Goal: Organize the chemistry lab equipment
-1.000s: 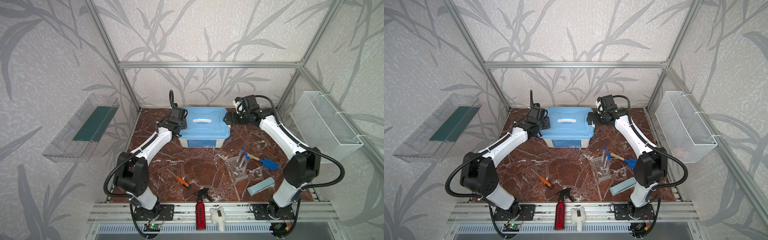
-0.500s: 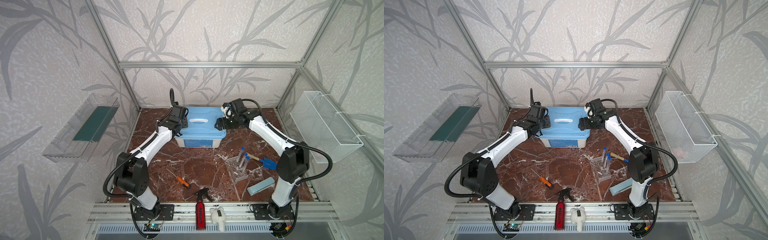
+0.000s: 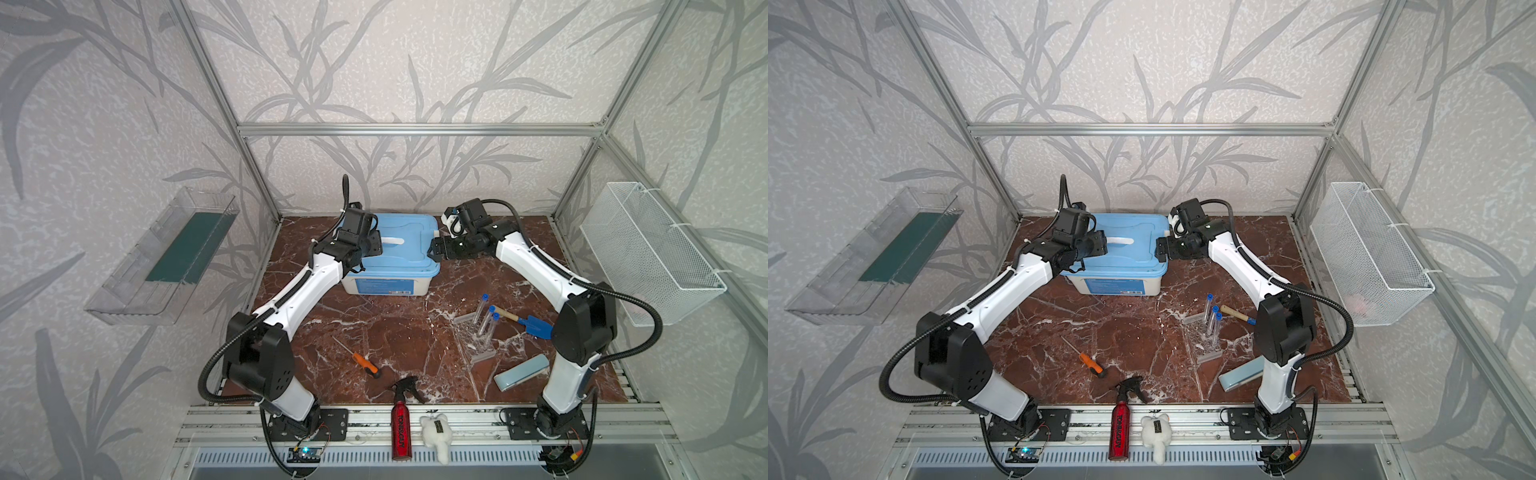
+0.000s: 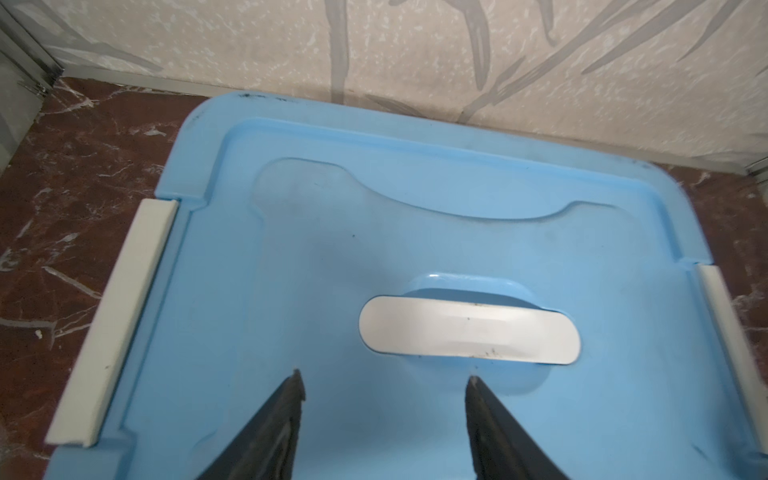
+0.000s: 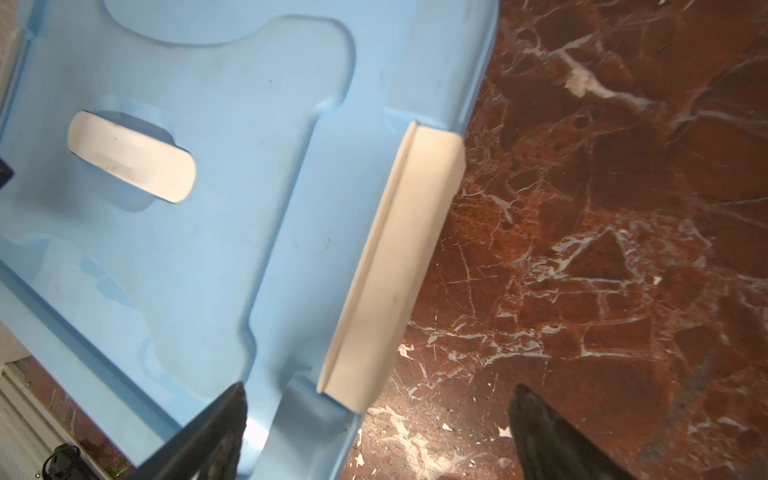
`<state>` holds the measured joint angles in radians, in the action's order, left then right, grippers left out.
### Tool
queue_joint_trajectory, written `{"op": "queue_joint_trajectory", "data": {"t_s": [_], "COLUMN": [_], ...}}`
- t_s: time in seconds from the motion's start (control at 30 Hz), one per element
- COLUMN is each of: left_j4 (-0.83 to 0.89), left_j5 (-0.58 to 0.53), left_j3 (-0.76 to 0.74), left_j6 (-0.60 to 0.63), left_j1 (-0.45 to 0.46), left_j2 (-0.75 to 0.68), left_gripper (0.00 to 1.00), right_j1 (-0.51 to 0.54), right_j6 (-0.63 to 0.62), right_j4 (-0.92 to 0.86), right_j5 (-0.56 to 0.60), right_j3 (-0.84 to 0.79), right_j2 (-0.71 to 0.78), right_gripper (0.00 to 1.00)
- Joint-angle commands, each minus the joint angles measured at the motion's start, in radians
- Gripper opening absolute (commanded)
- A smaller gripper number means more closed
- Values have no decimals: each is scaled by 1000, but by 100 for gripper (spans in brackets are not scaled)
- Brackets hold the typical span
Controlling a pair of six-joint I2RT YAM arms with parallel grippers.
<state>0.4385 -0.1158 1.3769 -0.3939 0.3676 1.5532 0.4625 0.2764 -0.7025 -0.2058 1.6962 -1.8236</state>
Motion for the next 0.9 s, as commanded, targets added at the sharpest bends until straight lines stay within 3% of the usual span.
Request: {"op": "queue_joint_trajectory", "data": {"t_s": [0.0,0.07,0.17,0.3,0.47,0.57,0.67,0.73,0.87], "left_j4": [46,49,41,38,16,-47,-142,-221,-373], "left_j5": [33,7,-52,-62,-163,-203,-258,-353,-383], "left_j3": [20,-36,-174,-348,-520,-648,-758,-817,-837], "left_j6": [27,38,36,-51,-90,-163,-207,-194,-104], "left_j1": [-6,-8,-31,-117,-148,-153,-153,-154,-165], "left_j2": [-113,-176,-289,-446,-555,-583,-602,-602,-575], "left_gripper": [77,85,87,77,68,69,73,79,85], "right_j1": [5,3,-33,-158,-298,-366,-421,-441,-452], "right_j6": [-8,-27,-47,1,46,66,84,73,-7], "right_j4": [0,2,0,52,111,163,219,293,497], "right_j5": [68,140,211,226,278,307,277,286,314], "right_j3": [14,-14,-98,-314,-582,-707,-792,-851,-984], "right_j2": [155,235,374,567,707,741,723,705,683], "right_gripper": [99,99,99,99,88,81,80,80,88]}}
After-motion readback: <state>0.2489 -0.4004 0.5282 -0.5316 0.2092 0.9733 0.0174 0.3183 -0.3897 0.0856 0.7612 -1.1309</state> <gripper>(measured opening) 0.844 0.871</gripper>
